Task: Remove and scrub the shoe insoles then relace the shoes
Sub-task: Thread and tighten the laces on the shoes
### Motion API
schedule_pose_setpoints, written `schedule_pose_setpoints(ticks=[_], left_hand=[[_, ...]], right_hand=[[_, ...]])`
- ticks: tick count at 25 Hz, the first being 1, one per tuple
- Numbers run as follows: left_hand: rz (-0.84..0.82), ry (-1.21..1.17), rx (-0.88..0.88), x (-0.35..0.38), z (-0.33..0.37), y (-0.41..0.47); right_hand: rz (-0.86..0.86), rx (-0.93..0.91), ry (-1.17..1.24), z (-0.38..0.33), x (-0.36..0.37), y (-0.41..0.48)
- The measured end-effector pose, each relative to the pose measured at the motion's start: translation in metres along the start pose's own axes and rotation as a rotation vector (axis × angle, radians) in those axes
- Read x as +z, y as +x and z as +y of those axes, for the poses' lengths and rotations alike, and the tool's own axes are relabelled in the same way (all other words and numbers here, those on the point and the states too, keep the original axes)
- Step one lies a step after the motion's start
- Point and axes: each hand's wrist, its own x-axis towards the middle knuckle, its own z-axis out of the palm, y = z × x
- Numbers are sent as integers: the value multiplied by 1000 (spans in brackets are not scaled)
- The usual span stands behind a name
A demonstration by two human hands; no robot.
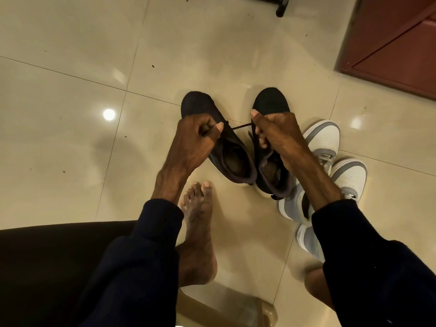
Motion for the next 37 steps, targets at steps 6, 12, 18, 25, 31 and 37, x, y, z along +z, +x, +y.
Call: schedule_pose_setpoints(ticks=[6, 12, 18, 25, 31, 37], left_hand=[[64, -296, -317, 8, 21, 12], [127, -629, -310, -1, 23, 6], [175, -926, -314, 29, 23, 9], [198, -735, -171, 31, 5, 21], [18, -648, -47, 29, -11, 26], [123, -625, -121, 29, -15, 30]], right_hand=[[-37, 139, 788, 6, 25, -10], [-4, 157, 992, 6, 20, -1], [-48, 41, 698, 6, 27, 14], [-97, -127, 189, -14, 36, 36], [14, -115, 18, -10, 33, 42], [12, -125, -36, -10, 31, 40]])
